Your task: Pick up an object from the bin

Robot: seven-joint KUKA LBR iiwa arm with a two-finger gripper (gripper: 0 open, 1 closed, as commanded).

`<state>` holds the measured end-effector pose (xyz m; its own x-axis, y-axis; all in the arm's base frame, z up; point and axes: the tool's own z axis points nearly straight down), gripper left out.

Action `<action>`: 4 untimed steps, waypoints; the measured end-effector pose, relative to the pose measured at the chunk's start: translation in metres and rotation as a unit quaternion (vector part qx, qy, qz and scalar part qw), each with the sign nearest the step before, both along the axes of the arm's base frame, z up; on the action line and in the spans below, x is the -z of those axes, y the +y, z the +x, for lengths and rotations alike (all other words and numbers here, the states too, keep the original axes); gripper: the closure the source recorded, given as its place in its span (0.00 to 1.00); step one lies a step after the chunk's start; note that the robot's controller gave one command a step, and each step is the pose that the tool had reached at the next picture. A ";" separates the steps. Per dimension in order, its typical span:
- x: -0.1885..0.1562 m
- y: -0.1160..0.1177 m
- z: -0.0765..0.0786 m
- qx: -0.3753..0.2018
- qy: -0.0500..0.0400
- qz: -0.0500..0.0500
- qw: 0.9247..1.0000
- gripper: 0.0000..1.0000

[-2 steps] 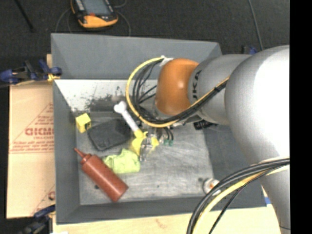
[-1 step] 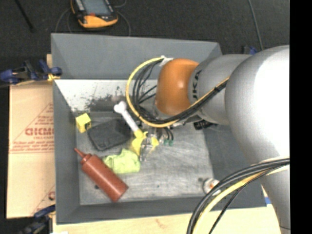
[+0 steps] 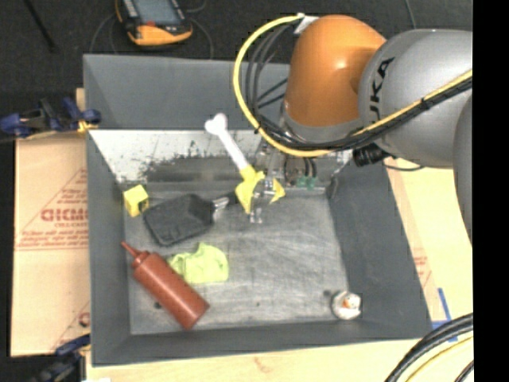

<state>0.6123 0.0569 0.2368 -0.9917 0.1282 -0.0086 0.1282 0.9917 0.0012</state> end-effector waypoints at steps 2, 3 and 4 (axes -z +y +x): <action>0.002 0.000 -0.001 -0.001 0.002 -0.001 1.000 0.00; 0.054 -0.003 -0.012 0.008 -0.001 0.000 1.000 0.00; 0.121 0.002 0.012 0.019 -0.001 0.000 1.000 0.00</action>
Offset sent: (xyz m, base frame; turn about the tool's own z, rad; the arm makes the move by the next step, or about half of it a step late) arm 0.0000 0.0000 0.0000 0.0000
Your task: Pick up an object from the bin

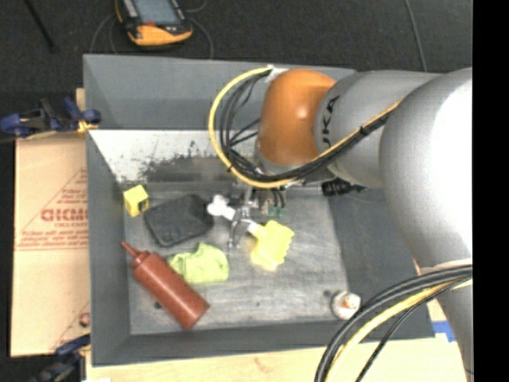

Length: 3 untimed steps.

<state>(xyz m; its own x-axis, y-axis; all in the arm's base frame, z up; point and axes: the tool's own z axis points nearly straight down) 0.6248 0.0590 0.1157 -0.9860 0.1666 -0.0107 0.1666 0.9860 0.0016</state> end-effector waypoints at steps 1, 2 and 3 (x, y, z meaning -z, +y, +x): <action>0.042 -0.026 -0.008 0.115 0.002 0.001 0.993 1.00; 0.042 -0.026 -0.008 0.114 0.002 0.001 0.993 1.00; 0.006 -0.033 -0.012 0.123 0.008 0.001 0.992 1.00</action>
Offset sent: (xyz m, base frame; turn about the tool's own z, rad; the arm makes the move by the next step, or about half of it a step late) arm 0.0000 0.0000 0.0000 0.0000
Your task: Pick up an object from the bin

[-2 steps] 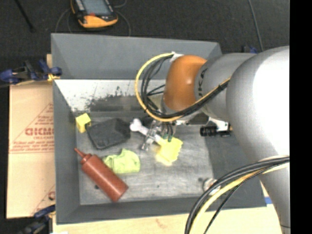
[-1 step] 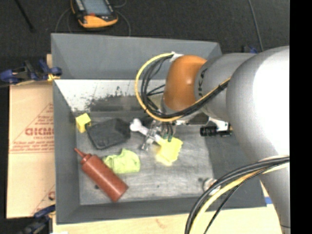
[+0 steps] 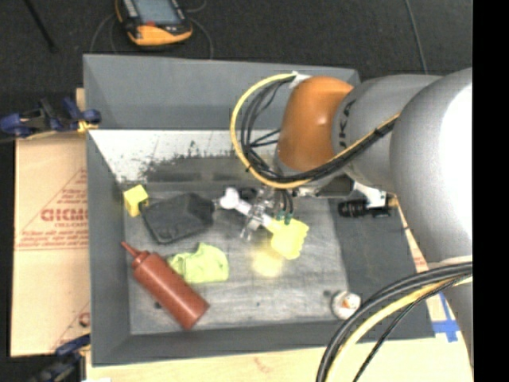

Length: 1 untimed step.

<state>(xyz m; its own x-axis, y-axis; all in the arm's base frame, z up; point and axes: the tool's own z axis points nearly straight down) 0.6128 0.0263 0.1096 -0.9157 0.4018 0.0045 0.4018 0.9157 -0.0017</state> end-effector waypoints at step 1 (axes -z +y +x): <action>-0.052 -0.003 0.002 0.003 -0.004 0.000 1.000 1.00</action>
Offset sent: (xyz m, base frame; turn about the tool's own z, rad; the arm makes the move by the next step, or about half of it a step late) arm 0.0168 0.0138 0.0522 0.0419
